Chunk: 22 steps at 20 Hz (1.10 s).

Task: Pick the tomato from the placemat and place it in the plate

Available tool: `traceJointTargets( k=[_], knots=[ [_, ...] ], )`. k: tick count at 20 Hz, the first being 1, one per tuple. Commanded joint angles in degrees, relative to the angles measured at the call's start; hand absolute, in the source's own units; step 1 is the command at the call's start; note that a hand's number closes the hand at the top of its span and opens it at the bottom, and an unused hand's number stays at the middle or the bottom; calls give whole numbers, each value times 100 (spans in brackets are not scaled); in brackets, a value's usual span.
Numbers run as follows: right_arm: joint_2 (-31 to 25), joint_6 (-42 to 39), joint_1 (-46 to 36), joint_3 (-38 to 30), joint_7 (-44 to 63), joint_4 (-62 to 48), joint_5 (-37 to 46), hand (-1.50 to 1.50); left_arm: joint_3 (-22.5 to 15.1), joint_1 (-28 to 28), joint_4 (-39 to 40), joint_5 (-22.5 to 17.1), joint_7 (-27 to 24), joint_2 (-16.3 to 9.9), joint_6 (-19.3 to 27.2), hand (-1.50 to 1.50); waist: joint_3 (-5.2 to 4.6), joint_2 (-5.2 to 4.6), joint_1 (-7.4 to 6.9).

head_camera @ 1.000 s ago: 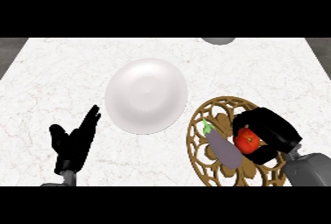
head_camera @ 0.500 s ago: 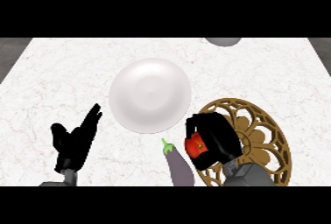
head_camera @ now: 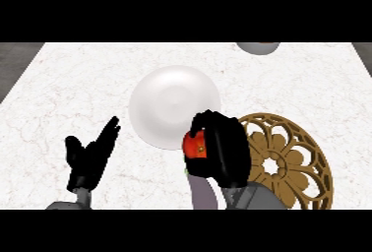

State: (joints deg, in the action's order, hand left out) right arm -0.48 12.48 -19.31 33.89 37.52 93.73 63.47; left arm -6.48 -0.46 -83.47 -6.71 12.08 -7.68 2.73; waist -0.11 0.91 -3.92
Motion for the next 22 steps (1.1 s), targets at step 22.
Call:
traceJointTargets(
  k=[22],
  knots=[
    [45,3133,-1777,-10,4202,-1813,2462,150,-109,-96,29,29,240,66,-52,0,14,-172,-141]
  ],
)
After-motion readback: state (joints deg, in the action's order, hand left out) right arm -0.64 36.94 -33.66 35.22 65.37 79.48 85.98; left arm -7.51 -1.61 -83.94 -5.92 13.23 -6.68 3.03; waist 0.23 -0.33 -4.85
